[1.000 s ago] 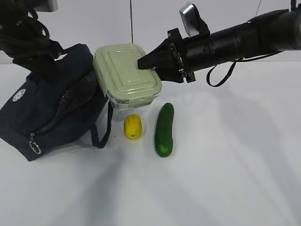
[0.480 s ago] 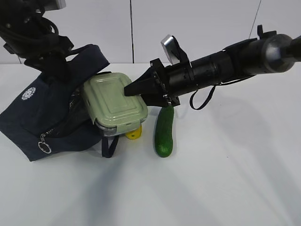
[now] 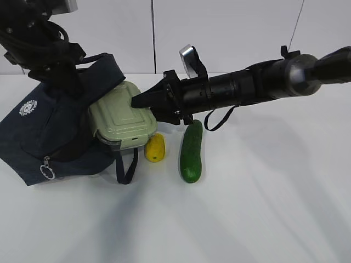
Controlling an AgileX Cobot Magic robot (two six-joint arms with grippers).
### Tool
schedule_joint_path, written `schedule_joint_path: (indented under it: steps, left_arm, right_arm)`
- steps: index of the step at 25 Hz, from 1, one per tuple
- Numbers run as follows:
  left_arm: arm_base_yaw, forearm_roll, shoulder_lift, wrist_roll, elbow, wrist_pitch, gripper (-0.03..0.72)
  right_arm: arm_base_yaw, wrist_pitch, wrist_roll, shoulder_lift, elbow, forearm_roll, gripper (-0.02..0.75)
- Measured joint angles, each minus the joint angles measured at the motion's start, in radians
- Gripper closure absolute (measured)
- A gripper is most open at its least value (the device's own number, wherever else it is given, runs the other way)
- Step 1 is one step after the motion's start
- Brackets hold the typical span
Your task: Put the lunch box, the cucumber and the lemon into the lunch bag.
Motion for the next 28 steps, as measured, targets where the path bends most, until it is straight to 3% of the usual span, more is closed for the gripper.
schedule_joint_path:
  steps: [15, 28]
  left_arm:
    - [-0.002, -0.095, 0.031, 0.006, 0.000, 0.004, 0.683]
    - [-0.011, -0.107, 0.035, 0.009, 0.000, -0.004, 0.683]
  right_arm:
    - [0.094, -0.125, -0.011, 0.074, -0.104, 0.041, 0.360]
    - [0.173, -0.187, -0.038, 0.204, -0.220, 0.115, 0.360]
